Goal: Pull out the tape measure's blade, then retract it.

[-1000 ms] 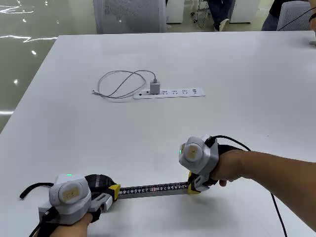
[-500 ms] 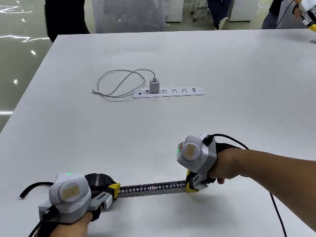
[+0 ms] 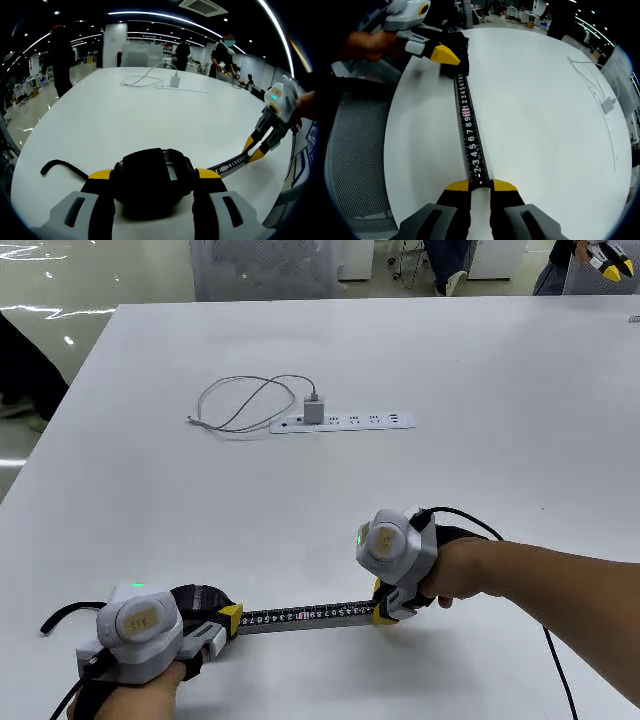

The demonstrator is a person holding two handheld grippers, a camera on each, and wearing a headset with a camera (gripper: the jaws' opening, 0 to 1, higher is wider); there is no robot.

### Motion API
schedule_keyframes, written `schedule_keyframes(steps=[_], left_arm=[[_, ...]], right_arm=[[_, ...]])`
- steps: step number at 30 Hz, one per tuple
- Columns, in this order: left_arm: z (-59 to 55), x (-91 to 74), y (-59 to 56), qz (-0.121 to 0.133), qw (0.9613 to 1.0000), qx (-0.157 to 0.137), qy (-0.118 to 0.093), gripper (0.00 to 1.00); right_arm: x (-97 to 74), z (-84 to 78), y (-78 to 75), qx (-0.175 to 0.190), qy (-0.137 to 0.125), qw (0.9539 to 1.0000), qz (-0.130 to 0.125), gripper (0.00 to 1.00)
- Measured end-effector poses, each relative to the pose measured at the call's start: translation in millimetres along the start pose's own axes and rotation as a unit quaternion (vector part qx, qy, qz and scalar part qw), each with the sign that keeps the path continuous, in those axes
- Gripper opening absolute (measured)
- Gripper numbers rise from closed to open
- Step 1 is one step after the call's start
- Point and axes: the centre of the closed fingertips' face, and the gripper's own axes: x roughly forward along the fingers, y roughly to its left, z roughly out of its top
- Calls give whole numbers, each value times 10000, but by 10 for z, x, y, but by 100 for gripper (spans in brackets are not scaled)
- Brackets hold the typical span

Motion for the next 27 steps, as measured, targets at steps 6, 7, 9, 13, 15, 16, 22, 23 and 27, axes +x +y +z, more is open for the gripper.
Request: schedule_keyframes(steps=[6,7,9,13,15,16,22,23,27], left_arm=[[-2,-5,6,-44,10000,-80,1,58],[-2,-5,7,-48,9999,-94,6,58],[-2,-5,6,-60,9999,-100,15,58],[2,0,8,-60,9999,-114,28,58],[1,2,9,-69,9999,-117,52,58],[1,2,10,-70,9999,-125,61,58],[0,-2,13,-122,9997,-191,77,58],[1,-3,14,-132,9997,-190,73,58],[-1,-3,18,-195,9996,-197,79,58]], right_arm=[[8,28,7,-113,-118,9998,64,10],[8,32,8,-133,-140,9998,74,10],[9,40,8,-176,-179,9996,93,10],[16,55,6,-235,-212,9994,100,10],[17,64,7,-230,-216,9995,99,10],[17,68,4,-213,-223,9995,101,10],[23,80,5,-152,-261,9995,100,10],[24,83,6,-185,-263,9994,95,10],[29,93,3,13,-268,9996,118,10]])
